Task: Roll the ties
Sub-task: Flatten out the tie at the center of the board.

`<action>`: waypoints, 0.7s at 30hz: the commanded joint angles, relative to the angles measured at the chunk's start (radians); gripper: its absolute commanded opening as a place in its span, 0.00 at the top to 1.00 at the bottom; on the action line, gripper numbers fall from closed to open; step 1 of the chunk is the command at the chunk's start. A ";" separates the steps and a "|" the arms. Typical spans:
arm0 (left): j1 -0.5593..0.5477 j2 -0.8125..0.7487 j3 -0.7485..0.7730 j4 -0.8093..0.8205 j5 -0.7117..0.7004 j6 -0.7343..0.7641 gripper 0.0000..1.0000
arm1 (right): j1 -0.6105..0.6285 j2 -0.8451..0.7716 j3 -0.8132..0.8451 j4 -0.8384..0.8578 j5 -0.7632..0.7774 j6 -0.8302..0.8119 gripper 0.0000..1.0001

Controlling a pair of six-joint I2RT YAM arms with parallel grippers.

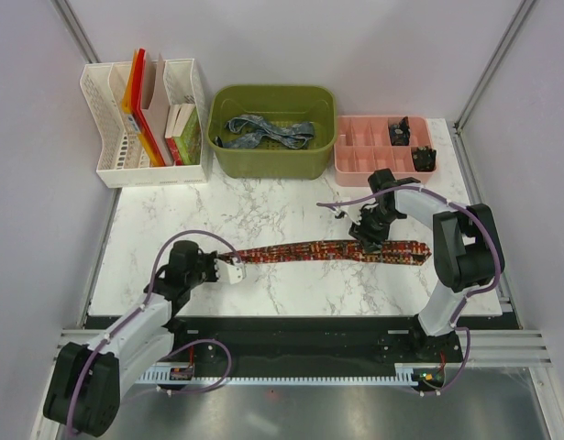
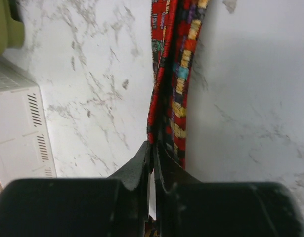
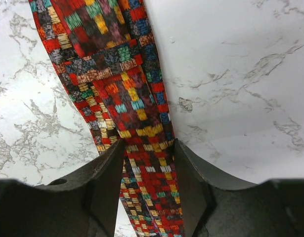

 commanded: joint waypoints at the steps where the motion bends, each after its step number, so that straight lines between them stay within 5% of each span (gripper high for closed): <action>1: 0.040 -0.046 0.054 -0.133 -0.036 -0.082 0.87 | -0.001 0.013 -0.009 -0.052 0.014 -0.032 0.49; 9: 0.140 -0.231 0.227 -0.562 0.145 -0.095 0.81 | -0.001 0.024 0.014 -0.069 0.012 -0.052 0.50; 13: 0.143 -0.207 0.334 -0.640 0.227 -0.116 0.47 | -0.001 0.026 0.029 -0.079 -0.005 -0.052 0.50; 21: 0.135 0.199 0.576 -0.714 0.325 -0.225 0.25 | -0.001 0.020 0.036 -0.100 -0.023 -0.067 0.47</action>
